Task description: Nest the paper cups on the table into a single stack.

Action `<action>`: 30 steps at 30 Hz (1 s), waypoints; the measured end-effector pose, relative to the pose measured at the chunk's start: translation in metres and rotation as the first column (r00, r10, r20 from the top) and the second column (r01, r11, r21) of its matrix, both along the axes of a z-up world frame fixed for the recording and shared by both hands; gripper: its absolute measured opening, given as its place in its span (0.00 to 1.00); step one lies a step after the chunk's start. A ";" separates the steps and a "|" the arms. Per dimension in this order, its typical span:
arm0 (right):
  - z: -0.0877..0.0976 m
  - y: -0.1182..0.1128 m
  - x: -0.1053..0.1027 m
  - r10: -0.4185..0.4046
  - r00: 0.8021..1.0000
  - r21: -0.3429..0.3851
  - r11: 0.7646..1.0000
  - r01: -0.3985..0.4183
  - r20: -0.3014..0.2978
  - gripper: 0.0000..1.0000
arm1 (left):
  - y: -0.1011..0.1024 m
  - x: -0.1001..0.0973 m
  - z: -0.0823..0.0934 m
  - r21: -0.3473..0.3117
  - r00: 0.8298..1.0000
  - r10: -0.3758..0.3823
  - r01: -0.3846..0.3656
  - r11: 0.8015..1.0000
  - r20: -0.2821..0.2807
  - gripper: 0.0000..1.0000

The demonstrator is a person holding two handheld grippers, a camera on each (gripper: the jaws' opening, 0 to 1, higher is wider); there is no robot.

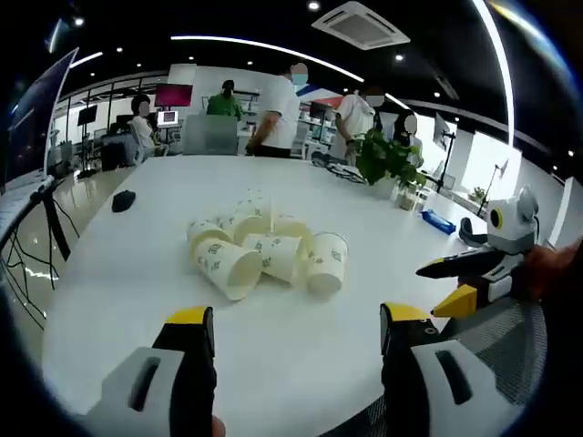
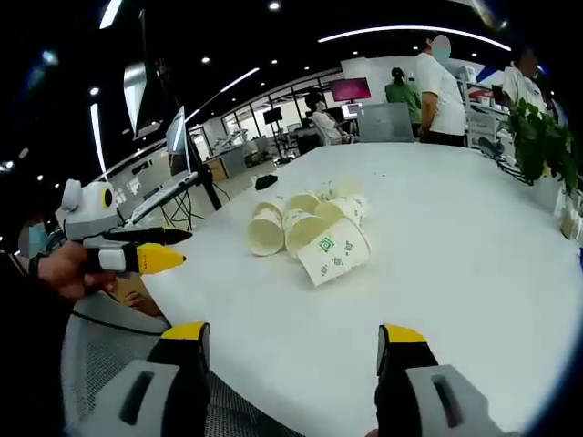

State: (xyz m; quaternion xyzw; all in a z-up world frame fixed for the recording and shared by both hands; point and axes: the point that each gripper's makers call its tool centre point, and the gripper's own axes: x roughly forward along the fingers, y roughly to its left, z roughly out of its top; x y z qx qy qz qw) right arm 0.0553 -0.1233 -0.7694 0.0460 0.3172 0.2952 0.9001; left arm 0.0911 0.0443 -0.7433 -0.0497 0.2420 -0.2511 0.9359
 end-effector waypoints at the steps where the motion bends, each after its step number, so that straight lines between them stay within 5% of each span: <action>1: 0.000 0.000 0.000 0.000 1.000 0.000 1.000 0.000 0.000 0.75 | 0.000 0.000 0.000 0.000 1.000 -0.001 0.001 1.000 0.000 0.74; 30: 0.001 0.001 -0.001 -0.002 1.000 0.000 1.000 0.002 -0.001 0.74 | 0.001 0.000 -0.001 -0.002 1.000 -0.003 0.003 1.000 0.001 0.73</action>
